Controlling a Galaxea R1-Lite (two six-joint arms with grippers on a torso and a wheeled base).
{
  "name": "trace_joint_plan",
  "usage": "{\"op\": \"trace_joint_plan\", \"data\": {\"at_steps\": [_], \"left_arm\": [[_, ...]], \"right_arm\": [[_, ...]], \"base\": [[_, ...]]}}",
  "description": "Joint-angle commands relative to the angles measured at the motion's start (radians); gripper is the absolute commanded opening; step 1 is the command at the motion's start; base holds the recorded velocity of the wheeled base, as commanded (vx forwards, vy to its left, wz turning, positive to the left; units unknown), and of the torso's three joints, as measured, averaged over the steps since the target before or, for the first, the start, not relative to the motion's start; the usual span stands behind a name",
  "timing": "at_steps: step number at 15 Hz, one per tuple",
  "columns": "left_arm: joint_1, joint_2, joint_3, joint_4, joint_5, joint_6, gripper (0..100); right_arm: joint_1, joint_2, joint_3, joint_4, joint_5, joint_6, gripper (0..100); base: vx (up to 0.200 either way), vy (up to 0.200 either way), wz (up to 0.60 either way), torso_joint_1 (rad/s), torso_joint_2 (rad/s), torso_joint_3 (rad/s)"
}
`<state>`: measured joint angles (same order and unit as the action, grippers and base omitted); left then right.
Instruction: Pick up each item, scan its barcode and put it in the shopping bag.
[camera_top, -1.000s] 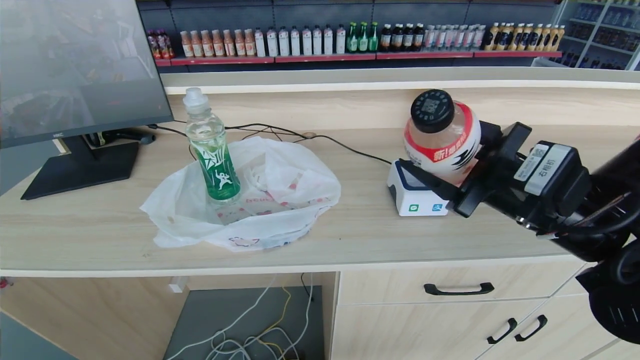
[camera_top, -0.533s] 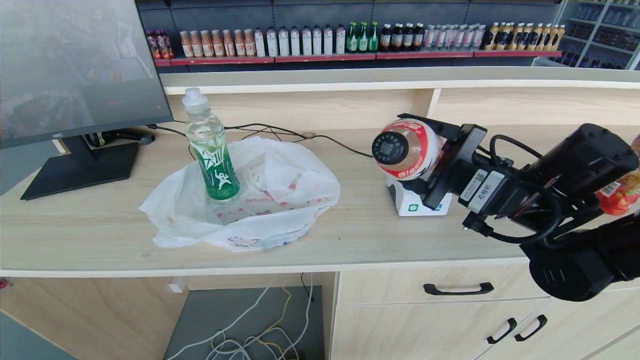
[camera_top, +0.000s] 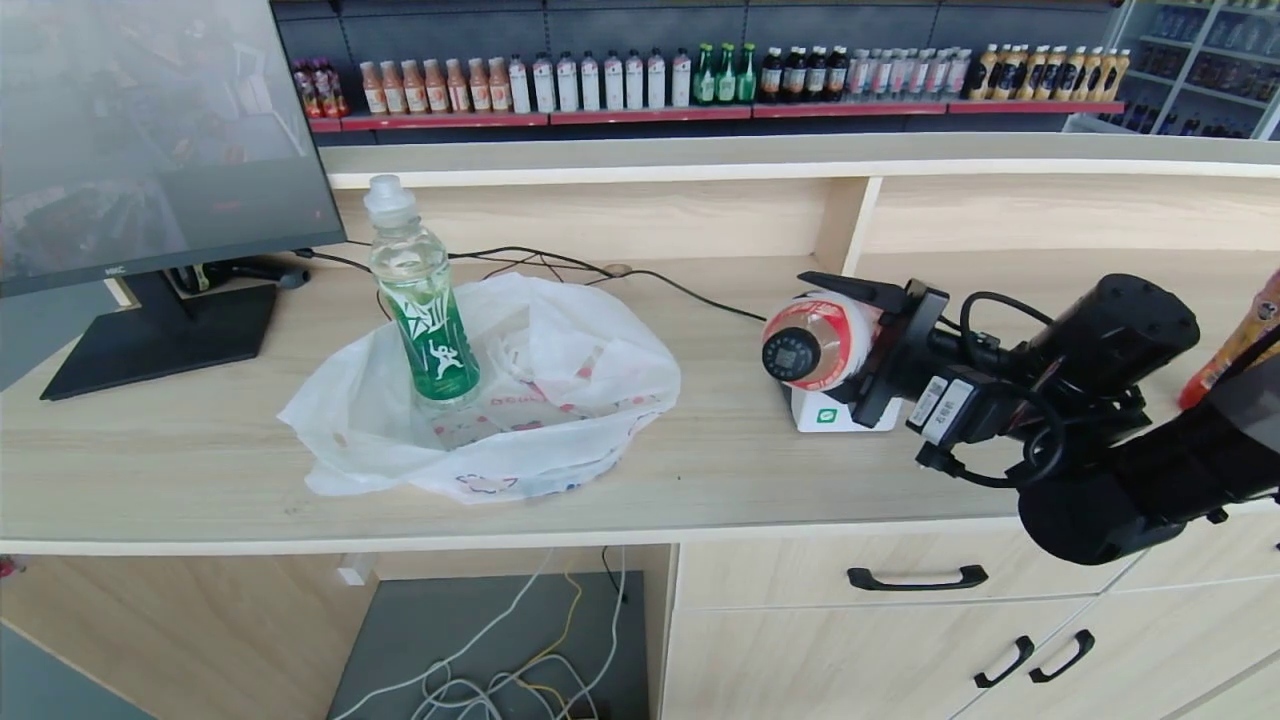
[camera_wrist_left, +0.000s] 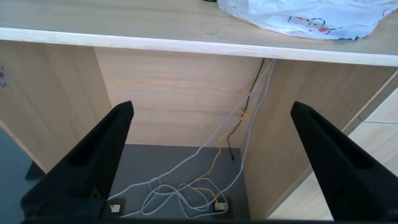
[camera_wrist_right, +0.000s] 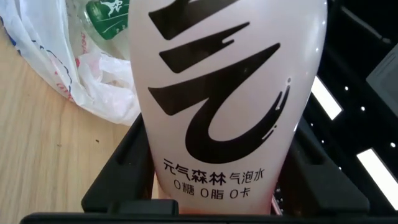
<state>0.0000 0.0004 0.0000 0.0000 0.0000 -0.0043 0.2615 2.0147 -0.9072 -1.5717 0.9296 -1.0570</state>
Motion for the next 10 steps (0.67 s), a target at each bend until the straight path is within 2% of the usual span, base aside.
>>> {"op": "trace_joint_plan", "data": {"at_steps": [1,10], "left_arm": [[0.000,0.000,0.000,0.000,0.000,0.000,100],[0.000,0.000,0.000,0.000,0.000,0.000,100]], "right_arm": [[-0.010,0.010,-0.009,0.001,0.000,-0.004,0],[-0.047,0.038,-0.027,0.001,-0.029,-0.028,0]], "base": [[0.000,0.000,0.00,0.000,0.00,0.000],[0.000,0.000,0.00,0.000,0.00,0.000]]}}
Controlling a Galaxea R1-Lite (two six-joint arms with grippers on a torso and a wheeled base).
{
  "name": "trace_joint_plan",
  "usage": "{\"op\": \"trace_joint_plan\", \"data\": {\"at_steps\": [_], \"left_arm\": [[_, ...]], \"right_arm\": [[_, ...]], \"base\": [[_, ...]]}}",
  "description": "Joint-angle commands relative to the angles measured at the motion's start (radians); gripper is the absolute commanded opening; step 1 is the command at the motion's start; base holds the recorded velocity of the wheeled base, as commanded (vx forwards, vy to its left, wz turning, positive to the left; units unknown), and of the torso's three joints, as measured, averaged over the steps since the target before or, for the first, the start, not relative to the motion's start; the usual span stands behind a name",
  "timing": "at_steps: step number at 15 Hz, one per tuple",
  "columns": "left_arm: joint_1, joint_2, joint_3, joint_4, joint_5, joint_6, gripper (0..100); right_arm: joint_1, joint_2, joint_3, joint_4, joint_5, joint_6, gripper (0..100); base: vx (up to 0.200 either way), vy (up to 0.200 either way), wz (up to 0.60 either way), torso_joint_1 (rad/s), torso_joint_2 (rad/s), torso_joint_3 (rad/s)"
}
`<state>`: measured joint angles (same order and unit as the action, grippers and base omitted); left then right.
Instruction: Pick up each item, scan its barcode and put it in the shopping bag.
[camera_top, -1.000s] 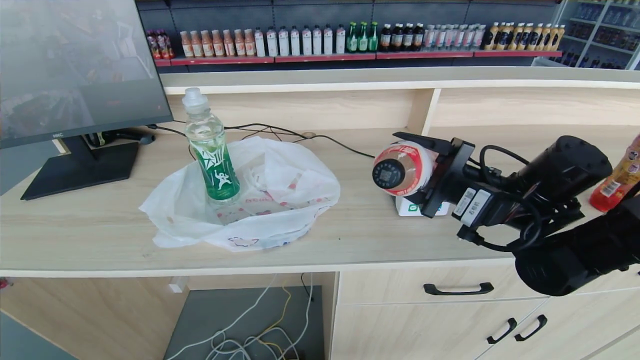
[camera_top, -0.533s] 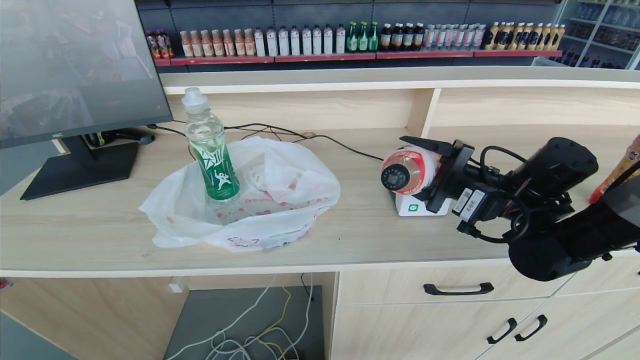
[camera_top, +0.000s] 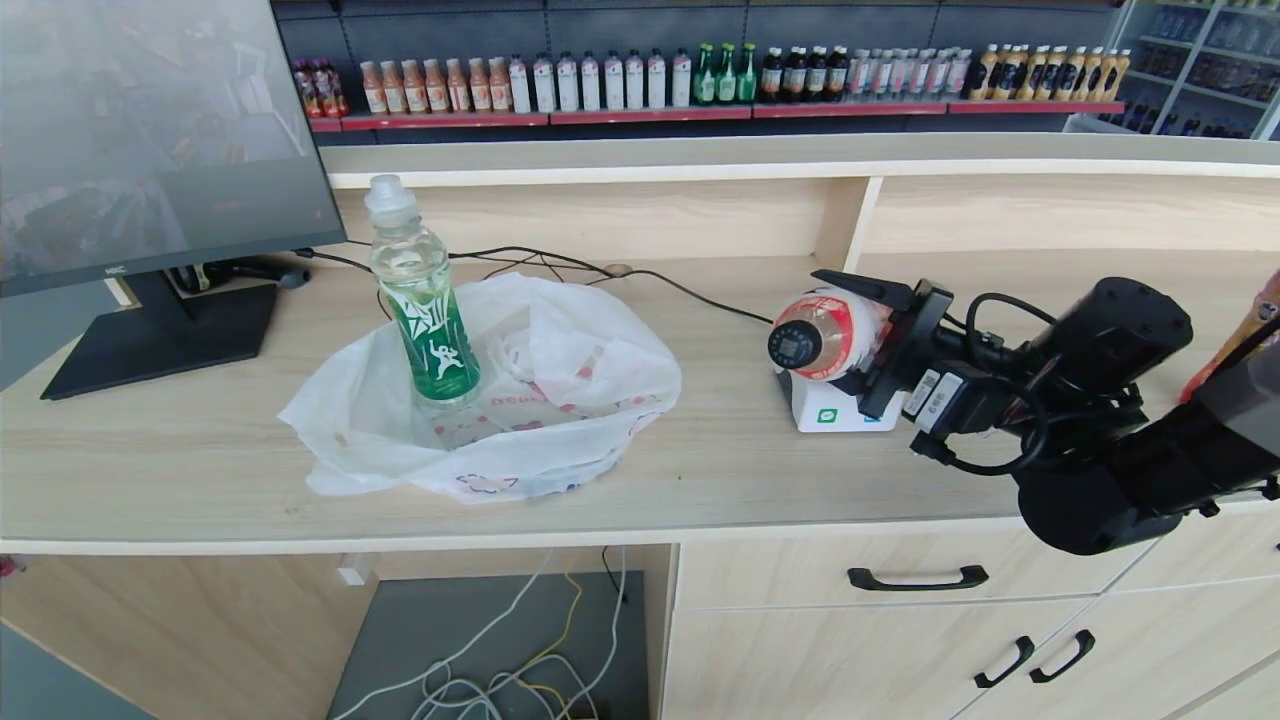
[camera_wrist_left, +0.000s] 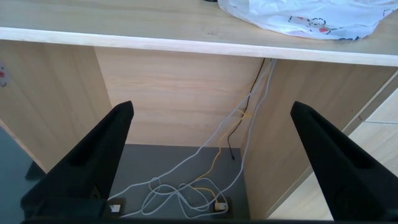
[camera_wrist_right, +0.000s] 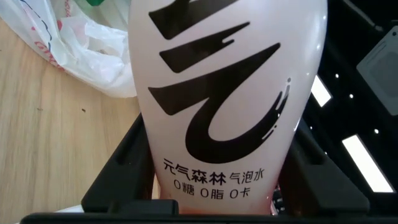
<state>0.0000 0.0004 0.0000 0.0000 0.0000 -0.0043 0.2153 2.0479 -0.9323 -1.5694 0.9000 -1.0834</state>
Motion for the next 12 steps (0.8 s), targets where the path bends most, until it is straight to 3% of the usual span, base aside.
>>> {"op": "trace_joint_plan", "data": {"at_steps": [1,12], "left_arm": [[0.000,0.000,0.000,0.000,0.000,-0.002,100],[0.000,0.000,0.000,0.000,0.000,0.000,100]], "right_arm": [[-0.001,0.008,-0.002,-0.001,0.000,-0.001,0],[-0.017,0.064,-0.046,-0.001,-0.003,-0.003,0]], "base": [[0.000,0.000,0.00,0.000,0.00,0.000],[0.000,0.000,0.00,0.000,0.00,0.000]]}}
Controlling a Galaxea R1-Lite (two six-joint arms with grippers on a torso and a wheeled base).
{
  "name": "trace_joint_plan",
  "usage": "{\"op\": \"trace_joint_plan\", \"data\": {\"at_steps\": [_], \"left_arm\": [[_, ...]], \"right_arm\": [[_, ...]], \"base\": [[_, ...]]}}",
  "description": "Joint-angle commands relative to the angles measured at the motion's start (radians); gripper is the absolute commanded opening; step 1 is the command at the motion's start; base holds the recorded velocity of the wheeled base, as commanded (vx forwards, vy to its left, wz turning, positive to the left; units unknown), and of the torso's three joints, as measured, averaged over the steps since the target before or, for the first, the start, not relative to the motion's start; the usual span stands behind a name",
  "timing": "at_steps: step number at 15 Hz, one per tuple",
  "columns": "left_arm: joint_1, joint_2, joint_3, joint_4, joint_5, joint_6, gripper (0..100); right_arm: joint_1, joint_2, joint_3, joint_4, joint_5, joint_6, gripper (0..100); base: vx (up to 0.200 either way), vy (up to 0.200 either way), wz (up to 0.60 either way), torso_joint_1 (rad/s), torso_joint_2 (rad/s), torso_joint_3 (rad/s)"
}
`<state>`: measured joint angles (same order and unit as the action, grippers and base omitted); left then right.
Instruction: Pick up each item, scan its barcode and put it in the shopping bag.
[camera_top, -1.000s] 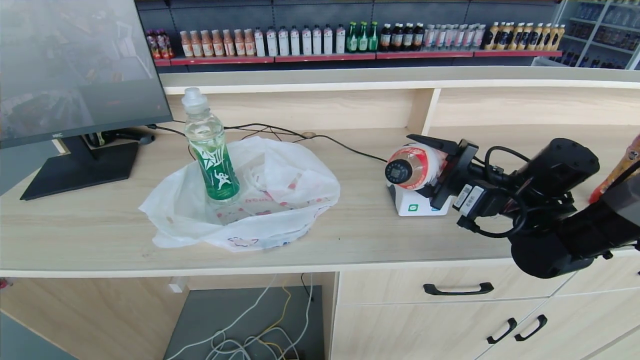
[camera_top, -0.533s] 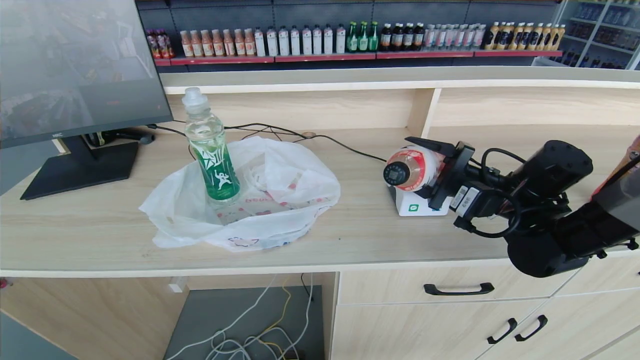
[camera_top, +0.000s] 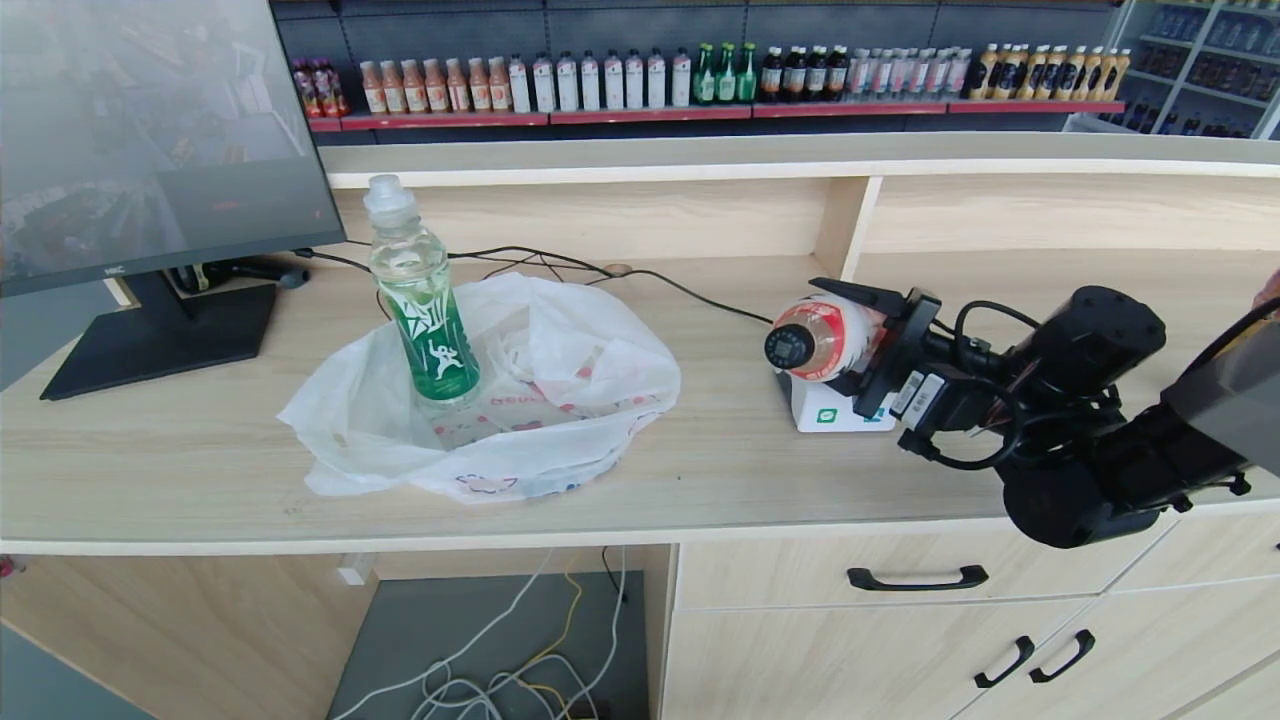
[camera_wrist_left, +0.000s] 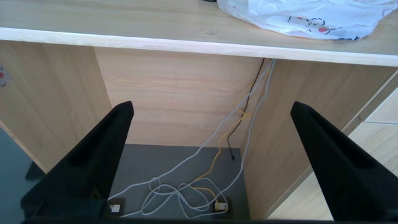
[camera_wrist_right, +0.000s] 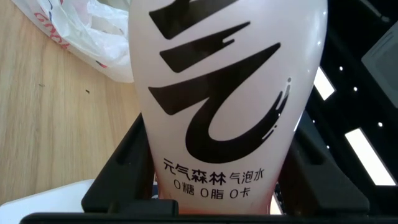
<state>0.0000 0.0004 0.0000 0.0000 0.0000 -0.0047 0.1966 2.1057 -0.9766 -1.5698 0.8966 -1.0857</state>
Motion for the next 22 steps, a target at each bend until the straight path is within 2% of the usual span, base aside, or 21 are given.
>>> {"op": "trace_joint_plan", "data": {"at_steps": [1,22], "left_arm": [[0.000,0.000,0.000,0.000,0.000,0.000,100],[0.000,0.000,0.000,0.000,0.000,0.000,100]], "right_arm": [[0.000,0.007,-0.002,-0.001,0.001,0.000,0],[0.003,-0.012,0.007,-0.001,-0.001,0.006,0]], "base": [[0.000,0.000,0.00,0.000,0.00,0.000],[0.000,0.000,0.00,0.000,0.00,0.000]]}}
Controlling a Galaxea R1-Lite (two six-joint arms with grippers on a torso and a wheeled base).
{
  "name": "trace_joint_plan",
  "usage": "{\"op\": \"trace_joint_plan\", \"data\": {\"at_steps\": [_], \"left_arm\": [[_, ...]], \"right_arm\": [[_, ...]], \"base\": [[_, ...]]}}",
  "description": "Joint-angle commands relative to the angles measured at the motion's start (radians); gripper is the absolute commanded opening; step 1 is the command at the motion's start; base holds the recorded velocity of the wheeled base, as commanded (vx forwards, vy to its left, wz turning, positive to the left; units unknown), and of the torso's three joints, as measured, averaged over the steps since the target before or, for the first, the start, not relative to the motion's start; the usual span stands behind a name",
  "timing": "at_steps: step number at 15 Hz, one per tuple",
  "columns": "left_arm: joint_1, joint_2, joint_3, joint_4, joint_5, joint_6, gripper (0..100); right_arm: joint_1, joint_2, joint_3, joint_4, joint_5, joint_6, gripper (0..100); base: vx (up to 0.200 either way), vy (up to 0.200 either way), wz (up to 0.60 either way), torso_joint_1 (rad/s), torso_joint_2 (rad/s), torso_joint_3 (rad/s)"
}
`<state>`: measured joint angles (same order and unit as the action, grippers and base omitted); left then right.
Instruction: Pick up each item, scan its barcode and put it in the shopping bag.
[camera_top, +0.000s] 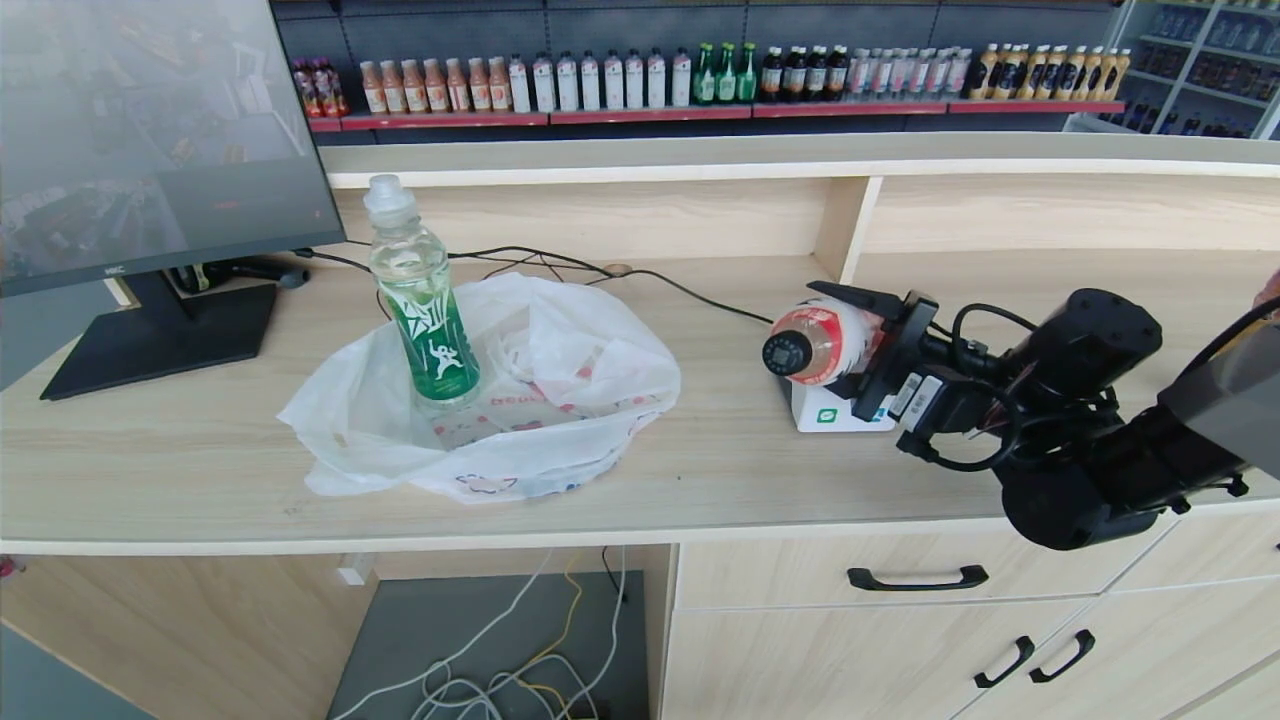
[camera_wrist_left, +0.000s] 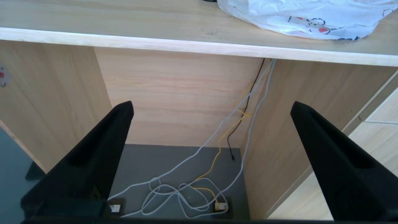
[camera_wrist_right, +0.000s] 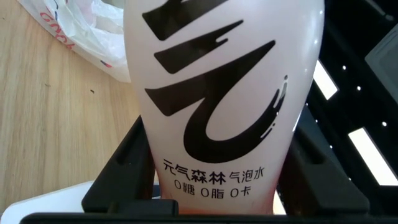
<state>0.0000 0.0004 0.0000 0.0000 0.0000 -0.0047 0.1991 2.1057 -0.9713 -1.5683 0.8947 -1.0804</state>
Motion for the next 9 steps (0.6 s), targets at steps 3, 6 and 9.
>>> {"op": "trace_joint_plan", "data": {"at_steps": [3,6,9], "left_arm": [[0.000,0.000,0.000,0.000,0.000,0.000,100],[0.000,0.000,0.000,0.000,0.000,0.000,100],[0.000,0.000,0.000,0.000,0.000,0.000,100]], "right_arm": [[0.031,-0.085,0.000,-0.003,-0.048,0.056,0],[0.055,-0.185,0.011,-0.003,-0.132,0.172,0],[0.095,-0.282,-0.003,-0.003,-0.246,0.290,0]], "base": [[0.000,0.000,0.00,0.000,0.00,0.000],[0.000,0.000,0.00,0.000,0.00,0.000],[0.000,0.000,0.00,0.000,0.00,0.000]]}}
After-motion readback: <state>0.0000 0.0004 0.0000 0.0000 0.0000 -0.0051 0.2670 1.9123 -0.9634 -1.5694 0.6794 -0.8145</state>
